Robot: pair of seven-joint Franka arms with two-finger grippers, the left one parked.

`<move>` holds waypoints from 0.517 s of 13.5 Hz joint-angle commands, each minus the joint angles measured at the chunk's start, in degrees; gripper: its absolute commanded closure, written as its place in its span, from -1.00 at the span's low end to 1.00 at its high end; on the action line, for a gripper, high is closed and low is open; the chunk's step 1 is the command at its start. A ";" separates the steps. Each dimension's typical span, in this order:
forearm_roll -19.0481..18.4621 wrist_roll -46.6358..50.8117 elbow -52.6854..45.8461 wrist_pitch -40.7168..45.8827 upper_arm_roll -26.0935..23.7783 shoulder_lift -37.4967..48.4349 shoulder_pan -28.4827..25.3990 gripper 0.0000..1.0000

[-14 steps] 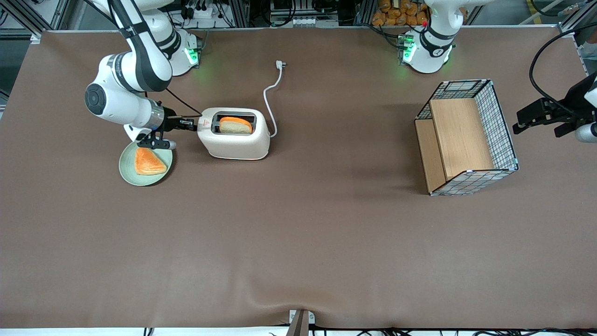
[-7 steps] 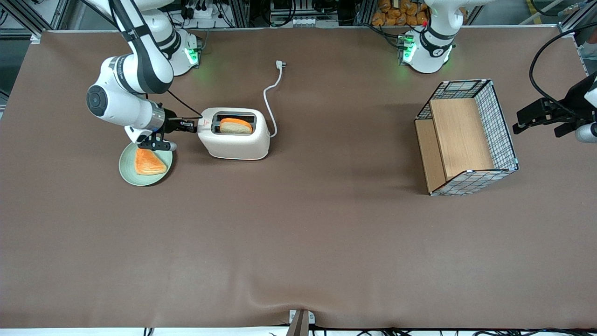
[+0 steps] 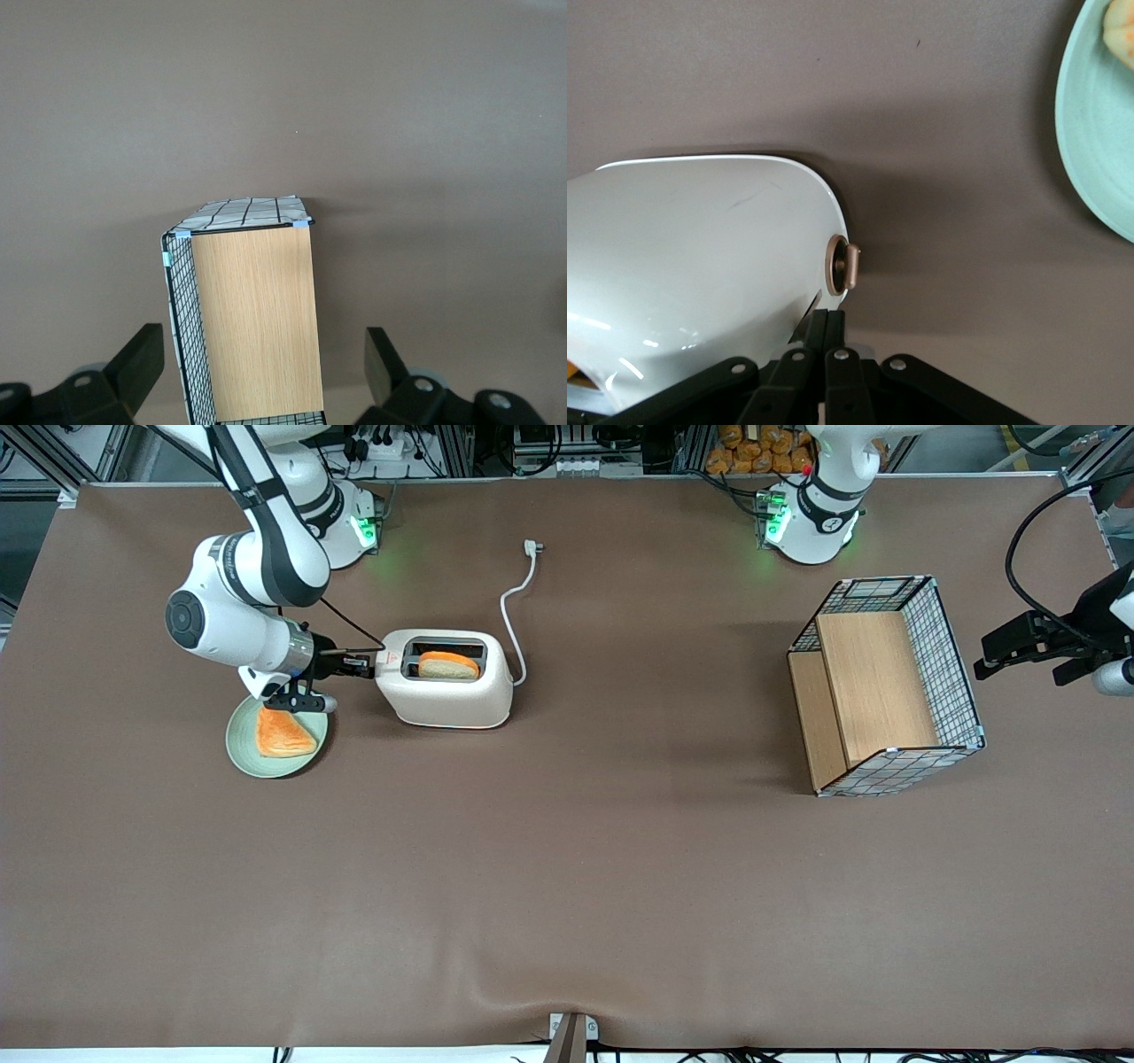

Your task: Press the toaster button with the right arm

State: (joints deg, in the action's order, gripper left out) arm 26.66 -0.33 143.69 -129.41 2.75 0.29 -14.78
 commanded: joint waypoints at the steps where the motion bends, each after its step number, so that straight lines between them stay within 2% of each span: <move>1: 2.43 -3.71 1.15 -3.48 0.06 -1.34 -0.52 1.00; 7: 4.89 -6.43 1.15 -5.59 0.06 -3.10 -0.52 1.00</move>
State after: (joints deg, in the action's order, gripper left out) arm 28.17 -2.36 143.98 -130.79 2.82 -0.97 -14.77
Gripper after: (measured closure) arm 0.991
